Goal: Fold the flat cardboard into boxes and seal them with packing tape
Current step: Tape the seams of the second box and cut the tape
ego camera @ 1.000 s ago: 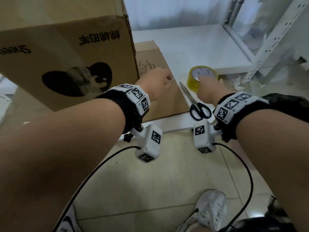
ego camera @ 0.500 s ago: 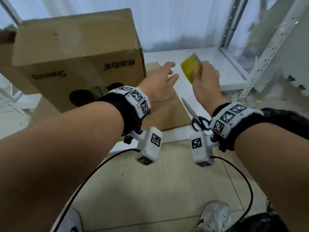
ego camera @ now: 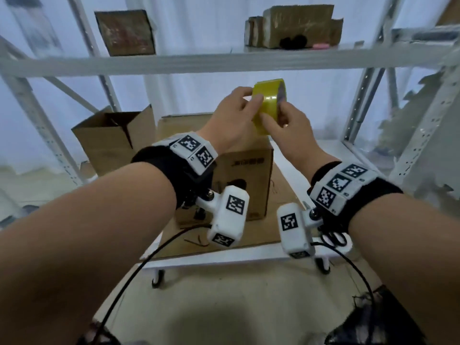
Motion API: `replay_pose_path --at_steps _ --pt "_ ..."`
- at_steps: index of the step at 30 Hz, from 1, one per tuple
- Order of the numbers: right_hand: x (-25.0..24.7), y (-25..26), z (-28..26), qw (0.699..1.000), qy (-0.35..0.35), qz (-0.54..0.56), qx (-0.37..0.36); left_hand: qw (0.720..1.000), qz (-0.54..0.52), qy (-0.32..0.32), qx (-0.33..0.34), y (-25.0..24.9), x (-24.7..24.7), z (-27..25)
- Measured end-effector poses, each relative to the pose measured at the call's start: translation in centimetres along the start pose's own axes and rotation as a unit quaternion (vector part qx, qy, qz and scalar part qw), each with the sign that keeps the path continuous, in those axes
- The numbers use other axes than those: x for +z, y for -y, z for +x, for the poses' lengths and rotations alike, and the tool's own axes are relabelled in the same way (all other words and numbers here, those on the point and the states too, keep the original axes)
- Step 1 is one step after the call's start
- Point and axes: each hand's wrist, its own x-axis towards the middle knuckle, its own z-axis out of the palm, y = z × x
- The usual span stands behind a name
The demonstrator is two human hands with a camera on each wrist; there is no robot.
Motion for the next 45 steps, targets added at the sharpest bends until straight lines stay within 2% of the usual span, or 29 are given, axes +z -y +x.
replay_pose_path --at_steps 5,9,14,18,23,25,28,34,37,40,45 --pt "5.8 1.9 3.0 0.989 0.135 -0.019 -0.054 0.993 -0.081 -0.057 -0.060 4.0 -6.8 0.5" --pt "8.4 2.8 4.4 0.977 0.205 0.031 -0.054 0.983 -0.148 -0.097 -0.051 6.4 -9.6 0.2" --pt "11.0 3.2 4.5 0.980 0.170 0.107 0.004 0.978 -0.176 -0.109 -0.030 7.8 -11.0 0.2" --pt "12.3 3.4 4.0 0.984 0.131 0.105 0.050 0.984 -0.163 -0.059 -0.031 8.2 -11.4 -0.8" --pt "12.3 3.4 4.1 0.963 0.117 0.190 0.151 0.989 -0.141 -0.015 -0.033 8.7 -11.1 -1.9" --pt "11.8 3.8 4.1 0.960 0.111 0.216 0.140 0.994 -0.105 -0.021 -0.035 8.4 -10.9 -2.2" --pt "11.2 4.3 3.8 0.975 0.134 0.162 0.072 0.989 -0.108 -0.071 -0.068 8.0 -10.8 -2.4" --pt "10.5 4.1 2.7 0.966 0.241 0.087 0.017 0.946 -0.265 -0.150 -0.109 7.1 -11.9 -2.1" --pt "10.7 4.3 2.5 0.969 0.239 0.054 0.016 0.947 -0.279 -0.128 -0.092 6.8 -12.1 -2.4" --pt "10.9 4.4 2.5 0.979 0.194 0.058 0.035 0.957 -0.267 -0.078 -0.081 6.6 -11.7 -2.8" --pt "10.7 4.7 2.8 0.985 0.149 0.068 0.051 0.966 -0.243 -0.049 -0.076 6.7 -11.4 -2.9"
